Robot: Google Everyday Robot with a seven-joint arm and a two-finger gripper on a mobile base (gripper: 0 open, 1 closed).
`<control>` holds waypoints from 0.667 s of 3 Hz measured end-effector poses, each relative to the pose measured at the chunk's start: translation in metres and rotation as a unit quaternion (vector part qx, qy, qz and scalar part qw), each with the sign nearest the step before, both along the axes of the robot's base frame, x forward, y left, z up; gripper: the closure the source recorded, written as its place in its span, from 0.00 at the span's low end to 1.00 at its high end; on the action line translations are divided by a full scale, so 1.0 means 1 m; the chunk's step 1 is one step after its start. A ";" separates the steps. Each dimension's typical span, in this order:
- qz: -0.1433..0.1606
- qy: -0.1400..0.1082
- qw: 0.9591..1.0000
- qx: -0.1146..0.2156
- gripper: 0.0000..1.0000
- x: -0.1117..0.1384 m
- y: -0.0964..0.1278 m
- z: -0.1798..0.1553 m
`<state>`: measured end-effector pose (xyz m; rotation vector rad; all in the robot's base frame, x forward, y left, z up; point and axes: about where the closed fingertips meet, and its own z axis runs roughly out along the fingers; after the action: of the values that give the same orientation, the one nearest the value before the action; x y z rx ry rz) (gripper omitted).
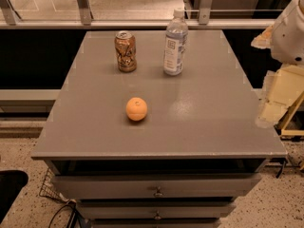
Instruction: Pick blue plastic bottle
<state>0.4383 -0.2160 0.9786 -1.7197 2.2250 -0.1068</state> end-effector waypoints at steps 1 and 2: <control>0.000 0.000 1.000 0.000 0.00 0.000 0.000 0.000; -0.022 -0.029 0.999 0.036 0.00 0.019 -0.006 -0.004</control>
Offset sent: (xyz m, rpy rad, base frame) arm 0.0704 -0.0272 -0.0168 0.2719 -0.1962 -0.1577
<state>0.4569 -0.2221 0.9744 -1.6110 2.1972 -0.0830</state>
